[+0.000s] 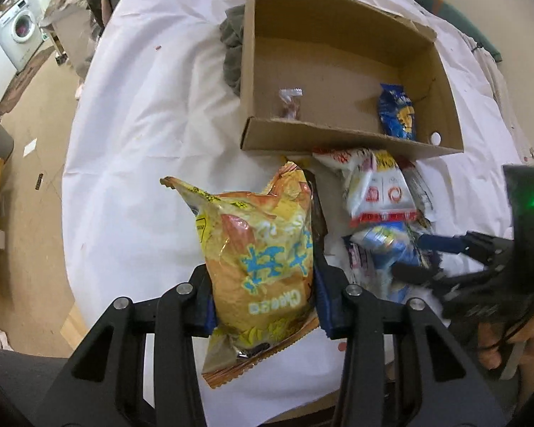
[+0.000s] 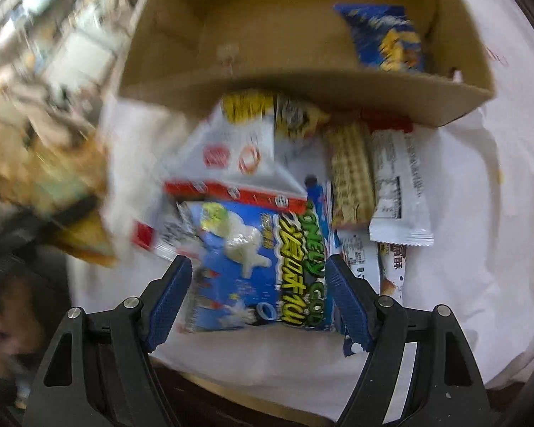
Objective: Organize snacks
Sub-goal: 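Grasp the yellow cheese bag with the left tool while the right tool grasps the blue-white bag, then carry both bags over the box and open both tools to drop them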
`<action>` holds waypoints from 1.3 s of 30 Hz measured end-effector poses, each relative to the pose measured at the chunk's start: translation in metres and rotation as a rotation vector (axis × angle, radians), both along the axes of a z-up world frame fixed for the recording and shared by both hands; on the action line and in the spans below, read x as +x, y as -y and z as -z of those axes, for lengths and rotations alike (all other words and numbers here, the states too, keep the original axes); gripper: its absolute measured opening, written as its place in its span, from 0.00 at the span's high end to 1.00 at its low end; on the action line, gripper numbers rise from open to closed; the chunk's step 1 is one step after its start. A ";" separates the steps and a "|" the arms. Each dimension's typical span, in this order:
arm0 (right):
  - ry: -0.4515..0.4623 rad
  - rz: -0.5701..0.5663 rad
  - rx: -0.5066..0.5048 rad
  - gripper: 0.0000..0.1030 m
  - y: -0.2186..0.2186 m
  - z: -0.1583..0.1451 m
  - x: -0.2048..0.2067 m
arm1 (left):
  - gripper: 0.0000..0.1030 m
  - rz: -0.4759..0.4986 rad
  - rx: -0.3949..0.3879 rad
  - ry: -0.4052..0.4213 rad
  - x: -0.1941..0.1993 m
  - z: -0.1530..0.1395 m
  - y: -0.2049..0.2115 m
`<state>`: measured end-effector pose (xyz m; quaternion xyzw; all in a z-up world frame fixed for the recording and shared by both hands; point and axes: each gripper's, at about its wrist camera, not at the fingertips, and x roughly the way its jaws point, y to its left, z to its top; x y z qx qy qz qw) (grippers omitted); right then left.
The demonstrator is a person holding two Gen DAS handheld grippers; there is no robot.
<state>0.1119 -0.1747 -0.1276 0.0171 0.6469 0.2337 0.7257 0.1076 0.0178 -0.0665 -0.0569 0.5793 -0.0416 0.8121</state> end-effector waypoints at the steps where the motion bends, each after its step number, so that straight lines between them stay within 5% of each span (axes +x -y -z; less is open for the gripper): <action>1: 0.009 -0.008 -0.017 0.18 -0.006 0.002 0.000 | 0.63 -0.005 -0.007 0.003 0.000 -0.002 -0.002; 8: -0.029 0.013 0.002 0.13 -0.012 0.013 0.009 | 0.63 -0.031 -0.045 0.002 0.004 0.000 -0.006; 12: -0.088 0.041 0.104 0.13 -0.008 0.013 0.011 | 0.63 -0.033 -0.060 -0.012 0.006 0.002 -0.005; 21: -0.083 0.049 0.057 0.06 -0.025 0.031 0.006 | 0.63 -0.023 -0.049 -0.008 0.007 0.003 0.000; 24: -0.052 0.034 0.049 0.13 -0.029 0.027 0.004 | 0.63 -0.031 -0.047 -0.011 0.008 0.004 -0.001; 25: -0.042 0.029 0.045 0.28 -0.030 0.024 0.004 | 0.63 -0.033 -0.048 -0.011 0.008 0.004 -0.002; 28: -0.041 0.051 0.066 0.45 -0.019 0.020 0.003 | 0.63 -0.036 -0.048 -0.010 0.008 0.005 -0.003; 39: -0.108 0.120 0.308 0.50 0.028 -0.005 -0.013 | 0.63 -0.060 -0.046 0.019 0.003 0.001 -0.008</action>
